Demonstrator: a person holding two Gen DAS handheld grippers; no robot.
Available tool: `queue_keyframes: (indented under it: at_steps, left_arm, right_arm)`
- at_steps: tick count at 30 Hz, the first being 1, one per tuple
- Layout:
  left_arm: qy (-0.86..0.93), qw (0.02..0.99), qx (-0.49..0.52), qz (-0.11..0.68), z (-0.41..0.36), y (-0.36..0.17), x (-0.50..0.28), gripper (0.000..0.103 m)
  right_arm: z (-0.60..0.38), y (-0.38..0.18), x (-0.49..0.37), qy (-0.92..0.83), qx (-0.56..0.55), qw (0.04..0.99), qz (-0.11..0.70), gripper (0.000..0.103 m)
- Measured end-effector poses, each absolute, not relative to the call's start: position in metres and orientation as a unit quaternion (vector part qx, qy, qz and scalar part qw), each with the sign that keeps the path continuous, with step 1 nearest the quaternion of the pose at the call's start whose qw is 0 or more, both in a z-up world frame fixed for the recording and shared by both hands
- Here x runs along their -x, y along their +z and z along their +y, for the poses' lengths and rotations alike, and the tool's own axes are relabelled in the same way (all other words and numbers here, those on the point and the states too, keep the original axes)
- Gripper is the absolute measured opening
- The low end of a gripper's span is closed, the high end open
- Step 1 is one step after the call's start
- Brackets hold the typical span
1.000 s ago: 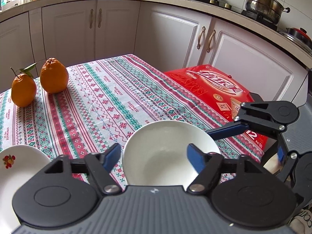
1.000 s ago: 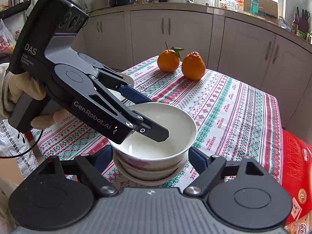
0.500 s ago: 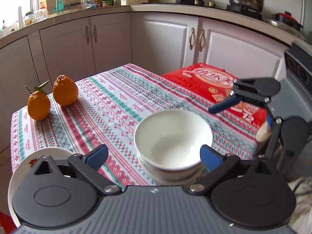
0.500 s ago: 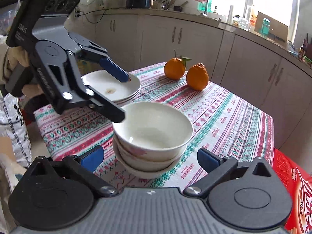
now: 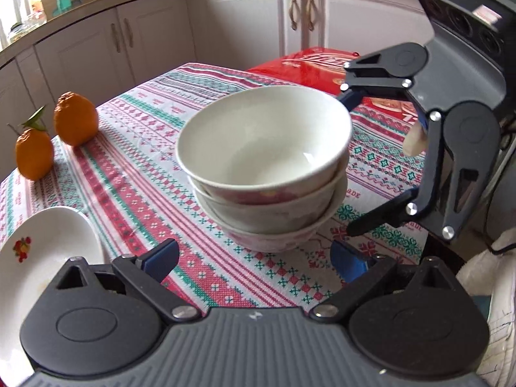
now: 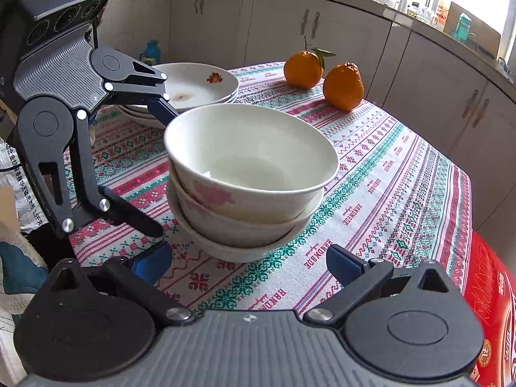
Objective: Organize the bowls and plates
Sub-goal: 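Grasp the bowl stack rim with the left tool while the right tool grips its opposite side, then lift the bowl stack with both tools and set it onto the plate stack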
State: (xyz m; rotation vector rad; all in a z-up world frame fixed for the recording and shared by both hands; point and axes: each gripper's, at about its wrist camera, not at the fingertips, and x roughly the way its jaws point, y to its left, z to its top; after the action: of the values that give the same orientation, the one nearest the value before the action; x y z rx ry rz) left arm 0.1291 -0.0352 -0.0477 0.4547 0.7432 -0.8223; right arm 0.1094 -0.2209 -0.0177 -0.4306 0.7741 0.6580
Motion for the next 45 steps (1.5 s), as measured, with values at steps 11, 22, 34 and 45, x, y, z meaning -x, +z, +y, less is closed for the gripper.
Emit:
queue_keyframes:
  at_steps: [11, 22, 34, 45]
  left_arm:
    - [-0.421, 0.803, -0.223, 0.358, -0.040, -0.055, -0.145, 0.097]
    - [-0.473, 0.773, -0.215, 0.364, -0.037, -0.050, -0.156, 0.085]
    - [-0.513, 0.743, -0.237, 0.359, -0.038, -0.046, -0.168, 0.084]
    - [-0.526, 0.731, -0.245, 0.361, -0.040, -0.044, -0.172, 0.082]
  right_arm:
    - [-0.218, -0.023, -0.132, 0.370, 0.234, 0.821, 0.367, 0.102]
    - [-0.207, -0.015, -0.145, 0.422, 0.269, 0.777, 0.381, 0.094]
    - [-0.202, -0.016, -0.156, 0.449, 0.283, 0.747, 0.400, 0.091]
    - [-0.202, -0.016, -0.159, 0.450, 0.274, 0.746, 0.408, 0.090]
